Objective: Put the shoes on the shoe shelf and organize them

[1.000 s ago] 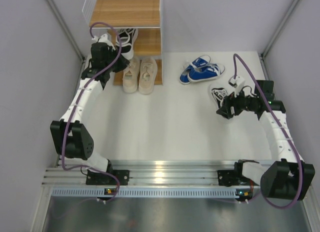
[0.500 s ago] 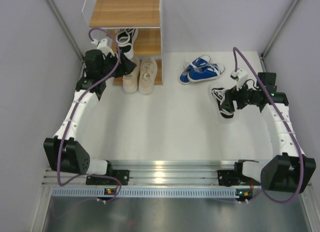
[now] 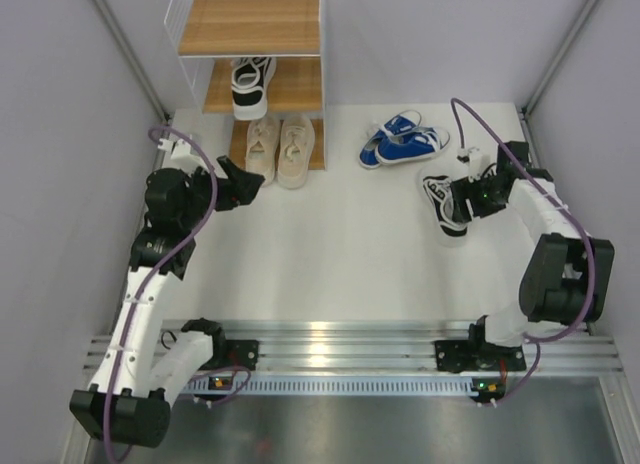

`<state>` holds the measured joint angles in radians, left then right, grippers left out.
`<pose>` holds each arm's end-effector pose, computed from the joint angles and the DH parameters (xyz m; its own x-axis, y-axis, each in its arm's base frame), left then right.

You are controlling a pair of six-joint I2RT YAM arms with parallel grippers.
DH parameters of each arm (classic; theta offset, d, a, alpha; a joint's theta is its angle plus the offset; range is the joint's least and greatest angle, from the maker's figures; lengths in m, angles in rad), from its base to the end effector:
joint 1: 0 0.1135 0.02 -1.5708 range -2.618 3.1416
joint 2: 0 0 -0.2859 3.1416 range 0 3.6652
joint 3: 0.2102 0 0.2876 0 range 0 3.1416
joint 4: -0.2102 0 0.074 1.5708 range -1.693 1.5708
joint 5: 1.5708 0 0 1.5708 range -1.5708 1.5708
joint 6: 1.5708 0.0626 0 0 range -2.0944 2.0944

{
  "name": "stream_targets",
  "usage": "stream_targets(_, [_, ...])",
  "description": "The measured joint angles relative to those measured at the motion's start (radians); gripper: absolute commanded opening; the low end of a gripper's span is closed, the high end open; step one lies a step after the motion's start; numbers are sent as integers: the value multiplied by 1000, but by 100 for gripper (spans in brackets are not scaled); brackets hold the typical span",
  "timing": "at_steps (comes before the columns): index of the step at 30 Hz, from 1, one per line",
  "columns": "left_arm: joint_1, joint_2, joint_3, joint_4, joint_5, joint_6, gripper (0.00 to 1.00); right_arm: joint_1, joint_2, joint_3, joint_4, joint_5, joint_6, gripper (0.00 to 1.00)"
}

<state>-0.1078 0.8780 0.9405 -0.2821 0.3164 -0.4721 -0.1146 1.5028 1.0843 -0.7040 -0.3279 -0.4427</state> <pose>0.2411 -0.0457 0.3819 -0.3767 -0.3939 -0.8384 0.2615 0.8231 -0.5042 0.3398 -0.0188 0.2192 -0.7959 -0.3166 -0.5160 -0.4110 0.9084 0.0766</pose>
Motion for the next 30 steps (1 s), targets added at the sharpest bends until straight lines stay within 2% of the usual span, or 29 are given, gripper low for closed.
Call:
stream_targets(3, [0, -54, -71, -13, 1, -58, 84, 0, 64, 12, 55, 27, 8, 62])
stream_targets(6, [1, -87, -134, -13, 7, -135, 84, 2, 131, 24, 109, 34, 28, 42])
stream_targets(7, [1, -93, -151, -8, 11, -159, 83, 3, 150, 26, 123, 34, 35, 35])
stream_targets(8, [1, -97, -167, -5, 19, -186, 83, 5, 168, 29, 132, 31, 44, 22])
stream_targets(9, [1, -98, -182, -3, 31, -219, 83, 8, 180, 29, 140, 26, 48, 14])
stream_targets(10, [1, -95, -195, 2, 47, -253, 82, 8, 185, 29, 143, 30, 53, 0])
stream_targets(14, [-17, -67, -220, 14, 84, -359, 82, 6, 147, 28, 130, 18, 26, 0])
stream_targets(16, [-75, -41, -233, 29, 64, -400, 82, 5, 98, 28, 82, -19, -40, 0])
stream_targets(18, [-185, -13, -250, 60, 16, -430, 82, 5, 31, 28, -2, -83, -138, 0])
stream_targets(21, [-369, 56, -299, 195, -29, -482, 82, 5, -62, 29, -143, -195, -266, 0])
stream_targets(24, [-510, 164, -346, 354, -64, -527, 83, 16, -103, 30, -245, -292, -325, 0])
stream_targets(27, [-582, 272, -355, 475, -82, -551, 84, 57, -114, 29, -290, -356, -327, 0])
stream_targets(30, [-612, 367, -330, 557, -83, -566, 84, 153, -131, 28, -274, -384, -286, 0])
